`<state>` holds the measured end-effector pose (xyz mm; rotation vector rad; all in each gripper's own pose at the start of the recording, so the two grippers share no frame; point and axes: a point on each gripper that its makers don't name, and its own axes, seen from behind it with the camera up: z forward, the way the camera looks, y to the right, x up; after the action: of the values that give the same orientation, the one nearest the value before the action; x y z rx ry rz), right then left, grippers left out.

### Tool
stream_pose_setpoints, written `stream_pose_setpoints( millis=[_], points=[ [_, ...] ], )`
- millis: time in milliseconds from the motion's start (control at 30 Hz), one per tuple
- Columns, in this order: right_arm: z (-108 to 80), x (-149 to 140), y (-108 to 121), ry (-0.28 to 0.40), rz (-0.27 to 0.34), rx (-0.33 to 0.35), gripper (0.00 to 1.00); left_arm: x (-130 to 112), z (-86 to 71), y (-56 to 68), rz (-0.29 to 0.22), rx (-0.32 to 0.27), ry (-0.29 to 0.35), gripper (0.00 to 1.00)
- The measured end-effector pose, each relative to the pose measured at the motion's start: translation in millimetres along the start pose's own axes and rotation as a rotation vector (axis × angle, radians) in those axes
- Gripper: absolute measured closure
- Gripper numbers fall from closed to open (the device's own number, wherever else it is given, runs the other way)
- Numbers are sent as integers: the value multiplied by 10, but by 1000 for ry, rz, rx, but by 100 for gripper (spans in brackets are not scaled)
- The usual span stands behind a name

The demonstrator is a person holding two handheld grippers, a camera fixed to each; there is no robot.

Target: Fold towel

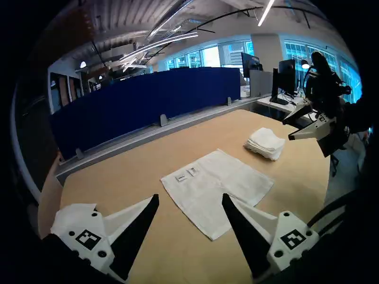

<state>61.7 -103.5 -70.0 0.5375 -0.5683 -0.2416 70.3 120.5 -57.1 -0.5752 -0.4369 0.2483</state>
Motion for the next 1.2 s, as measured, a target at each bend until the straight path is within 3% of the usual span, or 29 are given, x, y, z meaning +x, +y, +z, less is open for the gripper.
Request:
stream_pose_setpoints(
  millis=[667,967,1200],
  points=[
    [660,-966,-198,-101,2,42,0,-1236,645,413,53,-81,-175,1],
    [766,-1373,-210,-185,-23,46,0,-1467,748,457,86,-96,-237,1],
    [784,-1530,-219,-227,-35,56,1,-1574,810,453,85,-105,-280,1]
  ],
)
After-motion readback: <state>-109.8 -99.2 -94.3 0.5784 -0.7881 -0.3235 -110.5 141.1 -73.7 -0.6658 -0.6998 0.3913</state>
